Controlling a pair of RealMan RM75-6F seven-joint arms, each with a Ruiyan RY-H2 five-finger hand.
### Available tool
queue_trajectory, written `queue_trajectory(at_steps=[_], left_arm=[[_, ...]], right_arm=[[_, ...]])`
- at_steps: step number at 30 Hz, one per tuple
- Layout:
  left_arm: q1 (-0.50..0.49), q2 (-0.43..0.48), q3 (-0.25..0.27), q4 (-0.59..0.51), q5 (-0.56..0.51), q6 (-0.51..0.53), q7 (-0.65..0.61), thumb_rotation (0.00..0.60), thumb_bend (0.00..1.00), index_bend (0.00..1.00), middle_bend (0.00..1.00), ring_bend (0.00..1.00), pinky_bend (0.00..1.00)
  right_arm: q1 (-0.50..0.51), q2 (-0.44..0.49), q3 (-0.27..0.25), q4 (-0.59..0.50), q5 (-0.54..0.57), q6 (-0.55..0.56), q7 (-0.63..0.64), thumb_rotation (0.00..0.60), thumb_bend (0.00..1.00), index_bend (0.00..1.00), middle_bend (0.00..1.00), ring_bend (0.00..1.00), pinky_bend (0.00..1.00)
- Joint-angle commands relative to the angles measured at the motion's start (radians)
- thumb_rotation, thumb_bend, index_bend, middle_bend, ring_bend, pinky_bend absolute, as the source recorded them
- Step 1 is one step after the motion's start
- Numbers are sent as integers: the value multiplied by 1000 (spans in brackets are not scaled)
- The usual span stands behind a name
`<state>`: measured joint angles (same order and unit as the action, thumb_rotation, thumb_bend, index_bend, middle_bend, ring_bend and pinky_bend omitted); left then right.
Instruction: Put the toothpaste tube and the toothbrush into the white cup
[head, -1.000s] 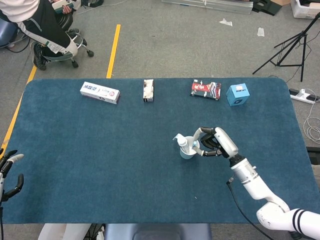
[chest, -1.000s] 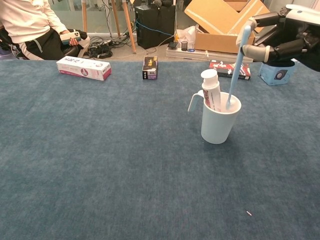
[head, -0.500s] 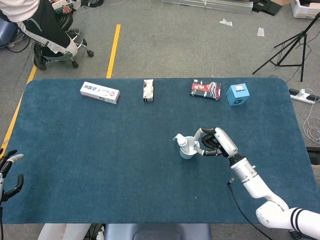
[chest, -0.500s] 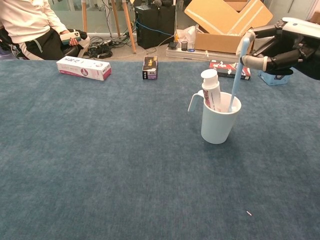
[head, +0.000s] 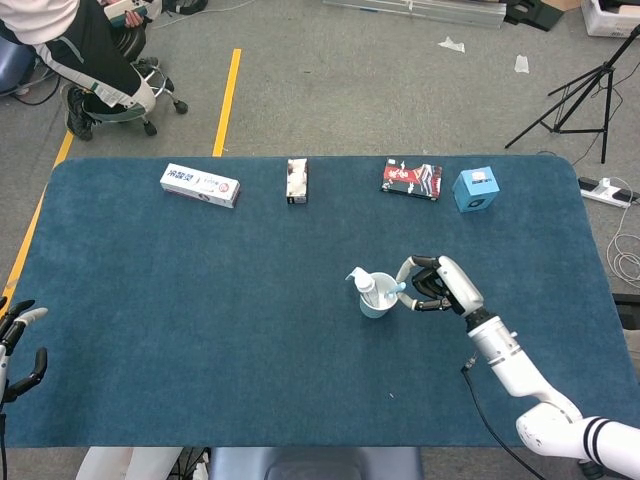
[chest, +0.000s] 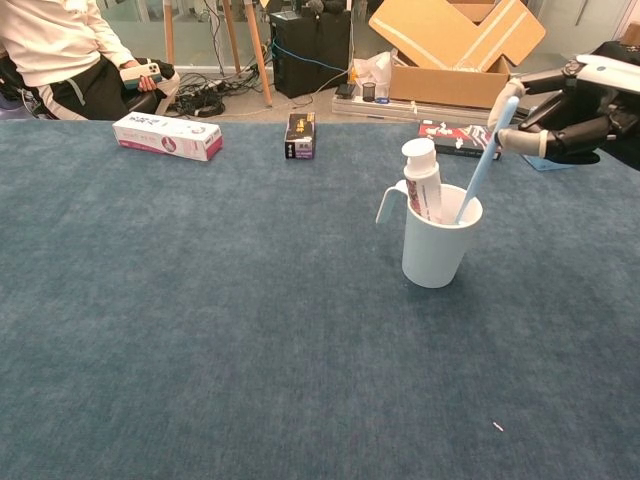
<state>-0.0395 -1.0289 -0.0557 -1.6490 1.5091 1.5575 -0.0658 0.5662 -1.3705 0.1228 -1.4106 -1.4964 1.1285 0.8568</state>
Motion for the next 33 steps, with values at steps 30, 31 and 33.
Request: queue_trajectory(at_steps=[30, 31, 33], left_arm=[[-3, -8, 0, 4, -7, -9, 18, 600, 497, 221, 174, 27, 34], [-4, -8, -1, 4, -8, -9, 19, 600, 497, 221, 174, 27, 34], [-4, -10, -1, 5, -9, -10, 23, 600, 497, 221, 174, 27, 34]], right_arm=[[-60, 75, -5, -59, -46, 105, -18, 600, 121, 587, 1000, 1000, 1000], [-65, 83, -5, -70, -52, 116, -26, 600, 121, 585, 1000, 1000, 1000], [-76, 102, -8, -95, -69, 144, -51, 600, 120, 579, 1000, 1000, 1000]])
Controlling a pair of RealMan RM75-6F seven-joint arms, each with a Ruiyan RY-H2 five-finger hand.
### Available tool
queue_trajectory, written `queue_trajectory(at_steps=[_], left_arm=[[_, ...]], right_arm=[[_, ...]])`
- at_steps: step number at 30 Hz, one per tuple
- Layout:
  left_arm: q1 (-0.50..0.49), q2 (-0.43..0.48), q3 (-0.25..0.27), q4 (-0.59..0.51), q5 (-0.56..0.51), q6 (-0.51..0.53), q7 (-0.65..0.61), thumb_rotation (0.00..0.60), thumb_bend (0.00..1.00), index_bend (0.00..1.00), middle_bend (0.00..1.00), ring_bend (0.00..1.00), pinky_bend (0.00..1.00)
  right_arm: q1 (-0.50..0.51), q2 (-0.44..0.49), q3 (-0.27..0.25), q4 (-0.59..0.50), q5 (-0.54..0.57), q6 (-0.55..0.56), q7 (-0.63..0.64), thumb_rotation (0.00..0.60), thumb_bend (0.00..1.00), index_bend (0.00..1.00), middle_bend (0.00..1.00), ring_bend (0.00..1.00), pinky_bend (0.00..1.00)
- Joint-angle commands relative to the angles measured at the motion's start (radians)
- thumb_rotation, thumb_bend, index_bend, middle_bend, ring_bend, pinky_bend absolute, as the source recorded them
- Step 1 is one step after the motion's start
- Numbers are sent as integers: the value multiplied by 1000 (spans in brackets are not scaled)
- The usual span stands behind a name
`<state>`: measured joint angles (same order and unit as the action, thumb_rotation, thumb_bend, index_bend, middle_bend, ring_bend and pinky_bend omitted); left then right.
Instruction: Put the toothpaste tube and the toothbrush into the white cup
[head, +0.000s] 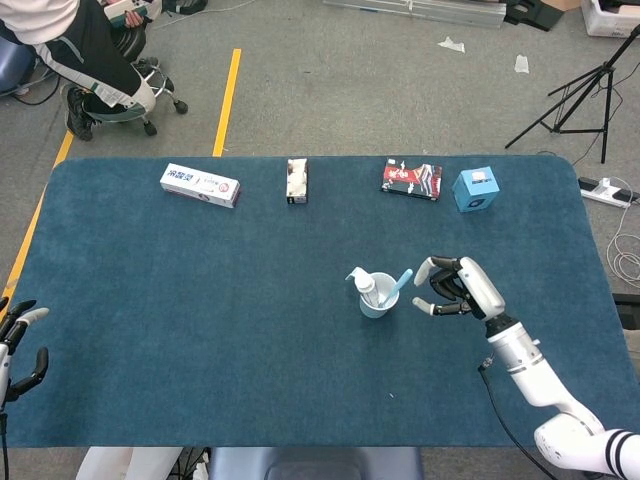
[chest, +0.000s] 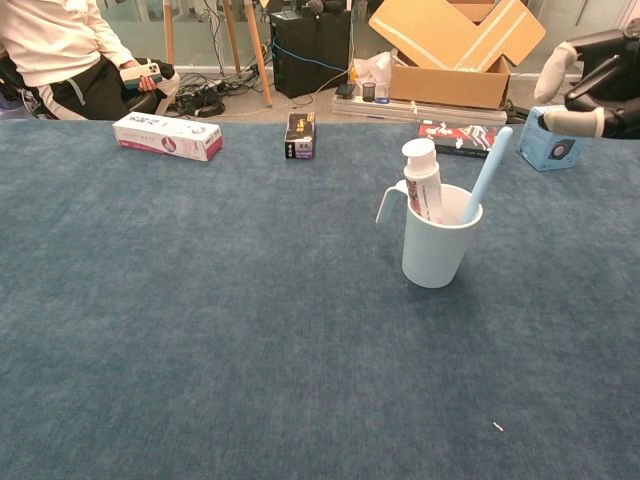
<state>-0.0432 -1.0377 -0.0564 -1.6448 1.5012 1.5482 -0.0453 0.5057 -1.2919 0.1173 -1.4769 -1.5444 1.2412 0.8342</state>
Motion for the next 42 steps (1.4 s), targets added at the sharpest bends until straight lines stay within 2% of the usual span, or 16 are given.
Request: queue_trajectory(at_steps=[1, 7, 9, 14, 17, 22, 26, 28, 33, 36, 39, 42], left_arm=[[-1, -2, -1, 1, -2, -1, 3, 600, 497, 221, 174, 27, 34], [-4, -8, 1, 2, -4, -10, 15, 600, 497, 222, 174, 27, 34], [-5, -11, 2, 3, -4, -11, 20, 600, 497, 222, 174, 27, 34], [-7, -16, 3, 6, 0, -12, 27, 600, 497, 222, 175, 27, 34], [-8, -21, 7, 11, 19, -5, 24, 600, 497, 223, 180, 27, 34], [-7, -27, 20, 11, 53, 5, 14, 600, 497, 231, 184, 27, 34], [-15, -15, 46, -11, 84, -22, -9, 600, 497, 232, 184, 27, 34], [-18, -19, 51, -9, 93, -26, 0, 600, 496, 232, 184, 27, 34], [-31, -34, 56, -1, 94, -52, 12, 600, 497, 235, 184, 27, 34], [-40, -42, 55, 4, 90, -67, 17, 600, 497, 236, 184, 27, 34], [-49, -49, 54, 8, 88, -79, 24, 600, 497, 236, 184, 27, 34], [-56, -63, 54, 19, 87, -89, 31, 600, 497, 237, 184, 27, 34]], right_arm=[[-21, 31, -4, -39, -29, 44, -43, 600, 120, 578, 1000, 1000, 1000], [-67, 87, -22, -109, -90, 138, -174, 600, 117, 565, 1000, 1000, 1000], [-86, 102, -30, -121, -112, 171, -255, 600, 116, 562, 1000, 1000, 1000], [-145, 114, -45, -124, -158, 259, -515, 600, 111, 549, 1000, 1000, 1000], [-193, 99, -53, -94, -189, 329, -712, 600, 108, 541, 1000, 993, 1000], [-262, 94, -84, -76, -194, 367, -918, 600, 88, 524, 991, 881, 1000], [-304, 121, -113, -106, -159, 346, -991, 600, 83, 472, 812, 701, 967], [-323, 126, -117, -120, -130, 340, -1034, 600, 82, 422, 716, 603, 862], [-383, 110, -98, -147, -1, 341, -1185, 600, 81, 278, 449, 344, 490], [-408, 93, -87, -139, 58, 341, -1195, 600, 80, 222, 303, 216, 374], [-417, 95, -84, -121, 75, 328, -1145, 600, 76, 208, 228, 152, 341], [-418, 119, -85, -122, 58, 323, -1078, 600, 74, 203, 204, 131, 339]])
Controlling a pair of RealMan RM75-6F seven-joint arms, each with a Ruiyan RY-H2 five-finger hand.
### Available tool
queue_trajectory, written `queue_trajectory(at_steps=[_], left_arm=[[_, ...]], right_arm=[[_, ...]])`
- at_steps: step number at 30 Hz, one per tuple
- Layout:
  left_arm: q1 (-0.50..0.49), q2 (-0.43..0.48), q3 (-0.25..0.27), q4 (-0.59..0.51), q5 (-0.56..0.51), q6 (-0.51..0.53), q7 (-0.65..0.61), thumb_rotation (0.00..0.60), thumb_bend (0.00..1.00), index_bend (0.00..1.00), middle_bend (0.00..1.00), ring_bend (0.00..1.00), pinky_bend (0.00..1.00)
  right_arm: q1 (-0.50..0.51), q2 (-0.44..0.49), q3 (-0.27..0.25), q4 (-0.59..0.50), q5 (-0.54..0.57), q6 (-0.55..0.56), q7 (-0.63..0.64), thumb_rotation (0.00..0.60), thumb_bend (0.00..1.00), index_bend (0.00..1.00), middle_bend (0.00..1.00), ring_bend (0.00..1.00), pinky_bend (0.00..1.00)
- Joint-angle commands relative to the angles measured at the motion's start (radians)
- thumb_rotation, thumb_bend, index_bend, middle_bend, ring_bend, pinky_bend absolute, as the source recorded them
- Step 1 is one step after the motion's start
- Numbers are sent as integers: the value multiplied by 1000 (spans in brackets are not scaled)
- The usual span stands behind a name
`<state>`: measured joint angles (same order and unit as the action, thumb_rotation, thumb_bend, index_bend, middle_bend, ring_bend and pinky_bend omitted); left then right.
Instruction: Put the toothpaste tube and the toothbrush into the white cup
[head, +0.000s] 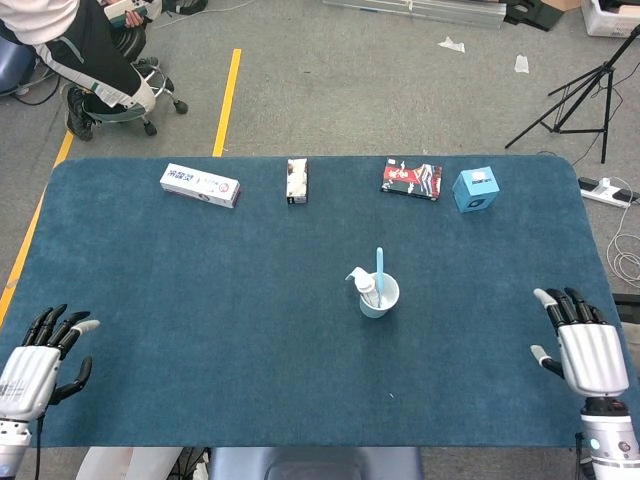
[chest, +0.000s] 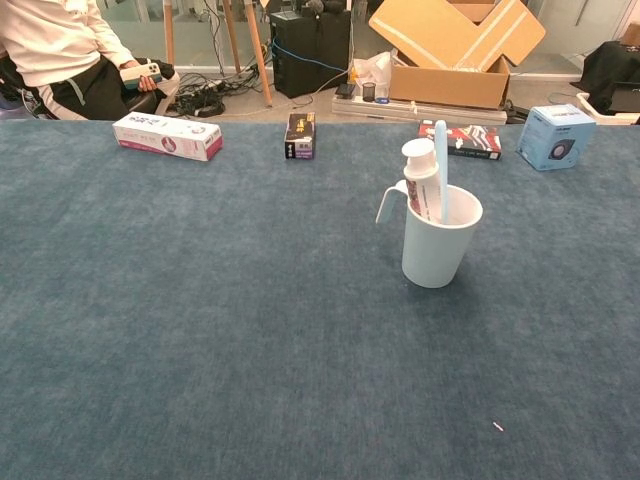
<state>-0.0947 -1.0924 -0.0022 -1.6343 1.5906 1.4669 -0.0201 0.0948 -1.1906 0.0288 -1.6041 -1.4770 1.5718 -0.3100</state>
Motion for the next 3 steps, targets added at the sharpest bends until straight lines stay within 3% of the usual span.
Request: queue_trajectory(at_steps=[1, 3], left_arm=[[-8, -13, 1, 12, -5, -15, 12, 600, 497, 238, 184, 27, 34], [-14, -24, 0, 19, -13, -30, 24, 600, 497, 238, 184, 27, 34]], right_arm=[[-8, 22, 5, 9, -13, -7, 82, 600, 74, 203, 204, 130, 339], [-11, 28, 5, 20, -14, -10, 102, 600, 74, 202, 204, 130, 339]])
